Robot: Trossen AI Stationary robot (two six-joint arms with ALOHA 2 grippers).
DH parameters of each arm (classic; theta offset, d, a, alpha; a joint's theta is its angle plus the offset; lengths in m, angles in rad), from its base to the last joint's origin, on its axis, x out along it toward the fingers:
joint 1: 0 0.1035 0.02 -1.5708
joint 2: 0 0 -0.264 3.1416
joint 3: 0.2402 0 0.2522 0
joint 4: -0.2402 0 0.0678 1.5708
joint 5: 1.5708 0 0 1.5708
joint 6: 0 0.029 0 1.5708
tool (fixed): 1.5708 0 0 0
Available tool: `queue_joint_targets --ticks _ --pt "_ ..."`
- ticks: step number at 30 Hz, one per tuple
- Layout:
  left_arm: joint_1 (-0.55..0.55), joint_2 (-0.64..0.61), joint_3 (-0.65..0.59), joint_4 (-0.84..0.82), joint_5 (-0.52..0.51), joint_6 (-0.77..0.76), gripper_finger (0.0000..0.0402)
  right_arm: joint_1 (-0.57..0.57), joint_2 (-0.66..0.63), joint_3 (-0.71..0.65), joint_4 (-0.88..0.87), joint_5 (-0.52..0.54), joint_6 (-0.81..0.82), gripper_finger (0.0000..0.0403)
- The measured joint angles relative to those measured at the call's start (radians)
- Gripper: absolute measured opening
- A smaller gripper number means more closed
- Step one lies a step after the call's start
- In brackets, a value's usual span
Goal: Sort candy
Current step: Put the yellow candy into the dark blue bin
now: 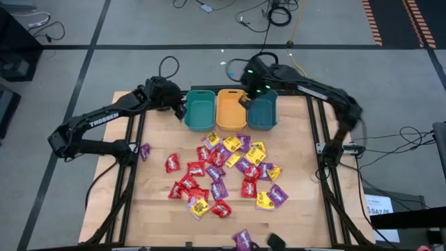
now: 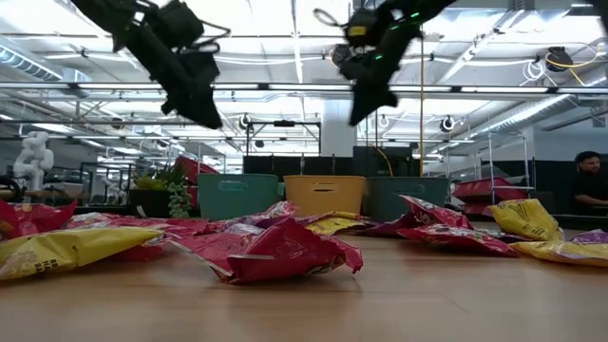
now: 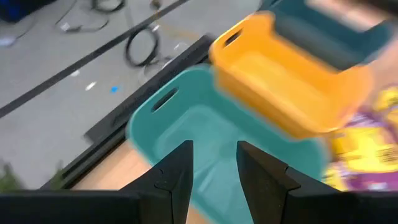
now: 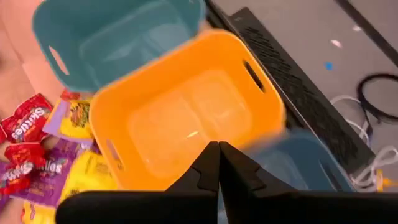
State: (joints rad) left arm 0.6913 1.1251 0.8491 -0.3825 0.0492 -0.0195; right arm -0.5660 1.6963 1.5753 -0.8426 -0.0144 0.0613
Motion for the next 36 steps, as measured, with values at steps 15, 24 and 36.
queue_joint_targets --ticks 15,24,36 --pt "-0.301 -0.316 0.002 -0.041 -0.006 -0.190 0.0132 0.267 -0.732 -0.565 0.053 0.122 0.385 0.0000" --pt "-0.768 -0.139 0.001 0.149 -0.406 -0.316 0.0132 0.585 -0.795 -0.568 -0.066 0.230 0.546 0.0000" --pt "-0.935 -0.097 0.001 0.213 -0.341 -0.367 0.0132 0.787 -0.717 -0.568 -0.067 0.309 0.581 0.0000"
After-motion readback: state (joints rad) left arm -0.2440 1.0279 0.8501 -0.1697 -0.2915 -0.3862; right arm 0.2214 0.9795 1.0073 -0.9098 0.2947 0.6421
